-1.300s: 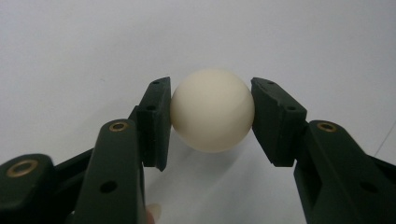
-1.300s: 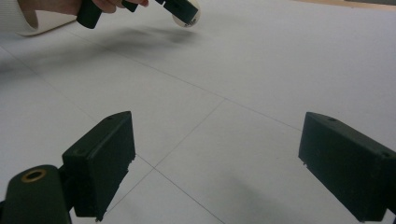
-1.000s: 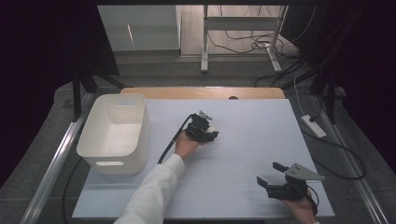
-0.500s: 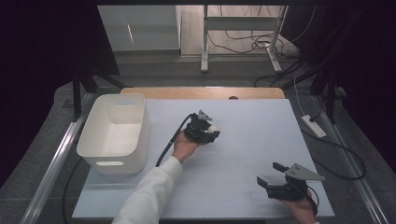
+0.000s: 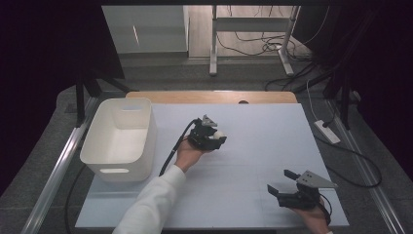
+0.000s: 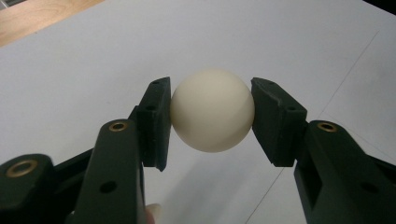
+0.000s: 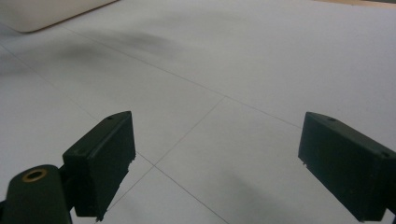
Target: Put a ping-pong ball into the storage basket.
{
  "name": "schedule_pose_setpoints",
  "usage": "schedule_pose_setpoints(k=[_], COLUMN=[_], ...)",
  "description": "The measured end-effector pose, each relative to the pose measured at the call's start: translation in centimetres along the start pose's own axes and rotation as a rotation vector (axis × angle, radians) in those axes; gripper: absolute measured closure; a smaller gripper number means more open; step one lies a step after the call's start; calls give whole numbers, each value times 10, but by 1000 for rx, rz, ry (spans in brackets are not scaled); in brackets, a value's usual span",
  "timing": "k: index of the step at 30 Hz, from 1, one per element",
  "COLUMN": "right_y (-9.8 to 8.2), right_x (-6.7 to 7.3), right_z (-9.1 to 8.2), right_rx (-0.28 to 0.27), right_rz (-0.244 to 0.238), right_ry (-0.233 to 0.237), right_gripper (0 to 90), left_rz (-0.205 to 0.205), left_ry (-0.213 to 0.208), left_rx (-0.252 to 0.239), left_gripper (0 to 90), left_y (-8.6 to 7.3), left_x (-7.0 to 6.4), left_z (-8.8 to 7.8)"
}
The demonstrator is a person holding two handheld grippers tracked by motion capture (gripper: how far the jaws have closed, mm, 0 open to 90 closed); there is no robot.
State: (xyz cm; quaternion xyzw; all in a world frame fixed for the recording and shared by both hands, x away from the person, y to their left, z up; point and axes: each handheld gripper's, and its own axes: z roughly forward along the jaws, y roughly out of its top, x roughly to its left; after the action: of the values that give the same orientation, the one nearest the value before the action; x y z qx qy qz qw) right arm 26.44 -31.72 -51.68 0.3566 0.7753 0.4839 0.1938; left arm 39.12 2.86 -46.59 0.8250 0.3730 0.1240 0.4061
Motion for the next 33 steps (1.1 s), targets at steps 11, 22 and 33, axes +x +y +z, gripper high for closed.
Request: schedule_pose_setpoints(k=[11,22,33], right_y=[0,0,1], right_x=[0,0,1], right_z=[0,1,2], right_rx=[0,0,-1], right_rz=[0,0,-6], right_ry=[0,3,6], right_gripper=[108,109,109], left_rz=[14,22,33], left_ry=[-2,-4,-8], left_rx=[-11,-22,-33], left_gripper=[505,505,506], left_y=[1,1,2], left_x=[-4,-7,-11], left_z=[-7,-11,-16])
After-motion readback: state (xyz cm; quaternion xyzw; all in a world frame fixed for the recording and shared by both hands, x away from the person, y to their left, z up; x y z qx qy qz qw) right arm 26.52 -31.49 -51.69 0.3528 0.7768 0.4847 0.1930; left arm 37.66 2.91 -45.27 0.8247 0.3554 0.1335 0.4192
